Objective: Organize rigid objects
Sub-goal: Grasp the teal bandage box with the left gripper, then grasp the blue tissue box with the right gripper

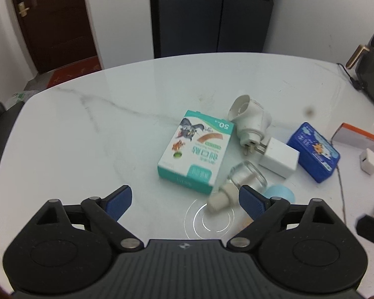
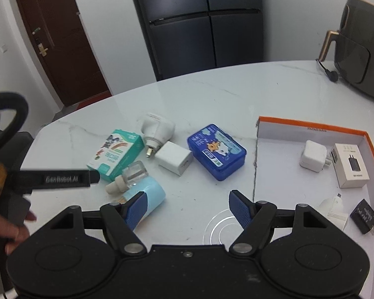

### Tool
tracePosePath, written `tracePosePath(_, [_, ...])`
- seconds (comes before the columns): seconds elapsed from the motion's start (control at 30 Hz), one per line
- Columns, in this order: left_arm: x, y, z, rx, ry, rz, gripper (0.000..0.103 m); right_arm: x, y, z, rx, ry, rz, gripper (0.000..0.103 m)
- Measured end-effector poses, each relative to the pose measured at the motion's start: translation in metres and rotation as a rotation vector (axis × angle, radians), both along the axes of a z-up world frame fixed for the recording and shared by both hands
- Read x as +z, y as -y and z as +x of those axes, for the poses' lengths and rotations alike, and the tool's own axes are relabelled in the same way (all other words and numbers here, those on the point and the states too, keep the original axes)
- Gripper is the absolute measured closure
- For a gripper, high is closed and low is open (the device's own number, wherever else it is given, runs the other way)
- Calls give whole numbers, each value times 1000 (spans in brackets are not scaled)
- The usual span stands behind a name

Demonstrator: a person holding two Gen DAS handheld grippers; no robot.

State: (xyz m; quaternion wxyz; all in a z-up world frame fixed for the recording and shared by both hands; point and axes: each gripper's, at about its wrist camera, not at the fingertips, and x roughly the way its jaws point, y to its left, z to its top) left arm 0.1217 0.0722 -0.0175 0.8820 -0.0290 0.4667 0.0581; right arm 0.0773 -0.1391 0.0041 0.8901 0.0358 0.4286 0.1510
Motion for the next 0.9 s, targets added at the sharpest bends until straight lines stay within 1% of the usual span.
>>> tracePosePath(0.13, [-16, -3, 28, -47, -29, 1, 8, -9, 5, 8, -4, -12, -11, 17])
tracePosePath(0.27, [-31, -2, 49, -103, -46, 13, 7, -16, 9, 19, 24, -8, -28, 17])
tracePosePath(0.43, [-40, -12, 67, -105, -61, -2, 7, -22, 11, 39, 90, 14, -59, 17])
tracePosePath(0.47, [-43, -13, 68, -110, -65, -8, 8, -23, 11, 44, 108, 19, -63, 17])
tracePosePath(0.5, [-45, -14, 69, -116, -71, -9, 12, -24, 11, 49, 124, 23, -68, 17])
tracePosePath(0.57, [-48, -14, 67, -126, -70, 5, 18, -27, 8, 60, 159, 31, -88, 17])
tracePosePath(0.63, [-46, -12, 61, -137, -51, 24, 30, -30, 4, 71, 187, 34, -105, 16])
tracePosePath(0.67, [-44, -13, 57, -134, -44, 20, 31, -32, 3, 77, 201, 37, -116, 16])
tracePosePath(0.73, [-41, -16, 50, -109, -43, -7, 32, -36, 0, 91, 233, 33, -132, 15])
tracePosePath(0.9, [-32, -26, 19, -53, -20, -24, 32, -53, -8, 123, 308, 5, -204, 14])
